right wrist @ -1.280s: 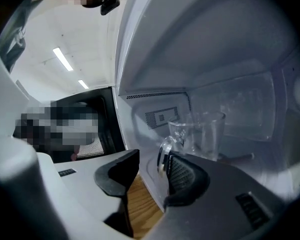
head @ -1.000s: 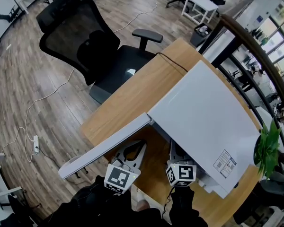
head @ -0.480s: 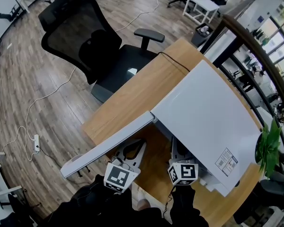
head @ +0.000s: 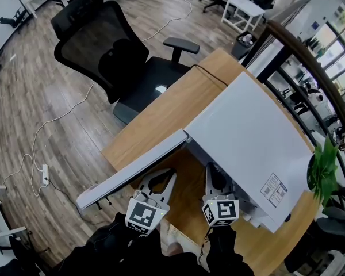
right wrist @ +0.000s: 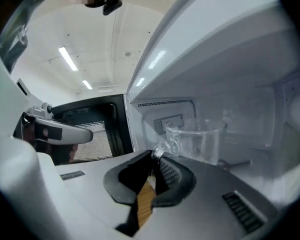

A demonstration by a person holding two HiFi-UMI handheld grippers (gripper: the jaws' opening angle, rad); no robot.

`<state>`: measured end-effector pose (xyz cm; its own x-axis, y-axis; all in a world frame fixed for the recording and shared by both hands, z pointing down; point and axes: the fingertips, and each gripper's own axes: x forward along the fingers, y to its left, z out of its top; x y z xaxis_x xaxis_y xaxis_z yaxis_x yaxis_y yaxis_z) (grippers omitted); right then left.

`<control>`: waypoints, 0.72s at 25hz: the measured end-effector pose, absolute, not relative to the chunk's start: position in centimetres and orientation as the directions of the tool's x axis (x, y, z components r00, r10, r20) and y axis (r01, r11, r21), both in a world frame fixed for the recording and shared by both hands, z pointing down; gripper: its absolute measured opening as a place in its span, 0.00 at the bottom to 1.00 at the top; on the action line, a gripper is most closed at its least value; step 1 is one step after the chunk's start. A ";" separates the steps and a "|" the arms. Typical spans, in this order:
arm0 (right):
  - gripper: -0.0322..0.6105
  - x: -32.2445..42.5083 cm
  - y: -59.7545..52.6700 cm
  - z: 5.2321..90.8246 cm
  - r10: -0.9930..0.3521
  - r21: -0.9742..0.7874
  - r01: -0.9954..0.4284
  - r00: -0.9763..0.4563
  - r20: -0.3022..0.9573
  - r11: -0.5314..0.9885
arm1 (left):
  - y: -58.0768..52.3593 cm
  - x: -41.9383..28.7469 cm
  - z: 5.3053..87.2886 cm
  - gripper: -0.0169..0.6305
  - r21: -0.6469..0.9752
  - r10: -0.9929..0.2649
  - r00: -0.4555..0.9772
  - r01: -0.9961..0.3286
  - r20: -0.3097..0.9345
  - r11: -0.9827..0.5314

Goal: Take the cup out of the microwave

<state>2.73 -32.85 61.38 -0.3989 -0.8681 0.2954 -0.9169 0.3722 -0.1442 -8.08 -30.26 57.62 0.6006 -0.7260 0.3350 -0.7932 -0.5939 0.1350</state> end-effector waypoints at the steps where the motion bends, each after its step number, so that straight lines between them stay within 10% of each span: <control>1: 0.08 2.6 -32.6 61.3 -0.867 -0.145 -0.915 -0.402 0.293 0.376 | -30.0 -8.1 57.5 0.07 0.133 -0.728 0.599 -0.795 0.333 -0.592; 18: 0.08 0.6 -26.6 58.8 -0.846 -0.144 -0.888 -0.459 0.272 0.436 | -24.5 -9.8 54.6 0.07 0.101 -0.772 0.555 -0.826 0.310 -0.554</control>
